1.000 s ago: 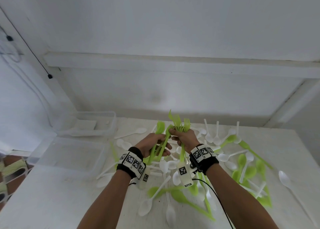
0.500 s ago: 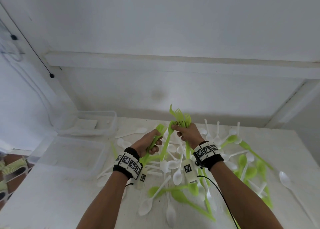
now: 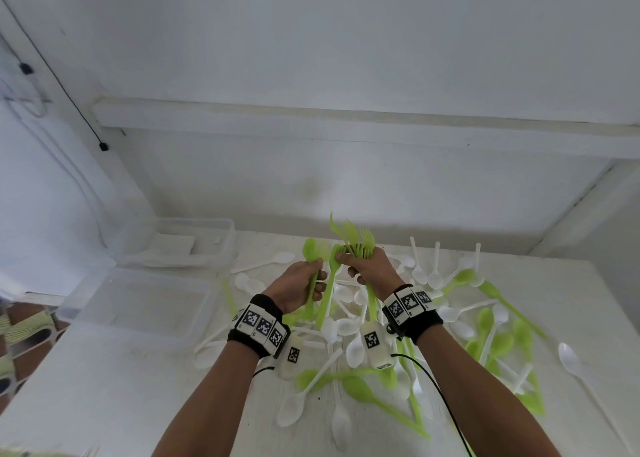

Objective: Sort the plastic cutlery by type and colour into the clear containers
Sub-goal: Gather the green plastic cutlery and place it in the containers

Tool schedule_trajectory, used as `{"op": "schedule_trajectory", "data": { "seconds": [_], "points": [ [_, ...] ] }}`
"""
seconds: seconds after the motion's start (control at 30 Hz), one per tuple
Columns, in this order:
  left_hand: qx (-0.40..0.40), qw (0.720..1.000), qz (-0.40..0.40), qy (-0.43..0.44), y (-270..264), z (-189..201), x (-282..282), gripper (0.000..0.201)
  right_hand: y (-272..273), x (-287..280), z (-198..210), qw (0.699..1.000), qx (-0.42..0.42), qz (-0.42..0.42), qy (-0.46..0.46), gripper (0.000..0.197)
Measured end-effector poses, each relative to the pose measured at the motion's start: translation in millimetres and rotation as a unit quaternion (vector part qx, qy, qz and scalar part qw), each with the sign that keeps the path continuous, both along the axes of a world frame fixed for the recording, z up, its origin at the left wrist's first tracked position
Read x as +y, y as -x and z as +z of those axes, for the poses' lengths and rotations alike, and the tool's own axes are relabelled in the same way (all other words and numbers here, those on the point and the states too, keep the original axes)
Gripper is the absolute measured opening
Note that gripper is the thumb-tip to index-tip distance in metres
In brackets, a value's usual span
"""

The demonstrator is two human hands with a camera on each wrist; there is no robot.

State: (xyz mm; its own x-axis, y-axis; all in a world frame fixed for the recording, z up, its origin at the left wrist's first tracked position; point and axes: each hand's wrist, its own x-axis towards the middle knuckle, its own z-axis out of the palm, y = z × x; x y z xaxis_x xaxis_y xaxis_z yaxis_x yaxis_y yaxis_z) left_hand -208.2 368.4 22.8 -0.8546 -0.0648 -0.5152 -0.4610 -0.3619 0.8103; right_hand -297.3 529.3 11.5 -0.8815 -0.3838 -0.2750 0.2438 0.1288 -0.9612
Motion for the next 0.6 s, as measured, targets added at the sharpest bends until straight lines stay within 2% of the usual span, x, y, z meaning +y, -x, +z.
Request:
{"op": "schedule_trajectory", "data": {
  "seconds": [0.1,0.3,0.43,0.6],
  "points": [
    [0.022,0.999,0.031,0.002,-0.3,-2.5,1.5,0.020,-1.1,0.9,-1.9,1.000,0.006,-0.014,0.012,0.012],
    [0.066,0.997,-0.005,0.037,-0.5,-11.9,4.0,0.019,-5.3,-2.4,2.0,0.999,0.022,-0.004,0.035,0.008],
    [0.076,0.996,-0.009,0.041,-3.6,-17.4,2.9,0.026,-1.3,-6.4,-1.0,0.995,-0.034,-0.048,0.083,0.020],
    [0.084,0.993,-0.059,0.062,-6.5,-11.3,3.5,0.029,1.1,-5.4,-11.0,0.985,-0.126,-0.038,0.111,0.016]
  ]
}}
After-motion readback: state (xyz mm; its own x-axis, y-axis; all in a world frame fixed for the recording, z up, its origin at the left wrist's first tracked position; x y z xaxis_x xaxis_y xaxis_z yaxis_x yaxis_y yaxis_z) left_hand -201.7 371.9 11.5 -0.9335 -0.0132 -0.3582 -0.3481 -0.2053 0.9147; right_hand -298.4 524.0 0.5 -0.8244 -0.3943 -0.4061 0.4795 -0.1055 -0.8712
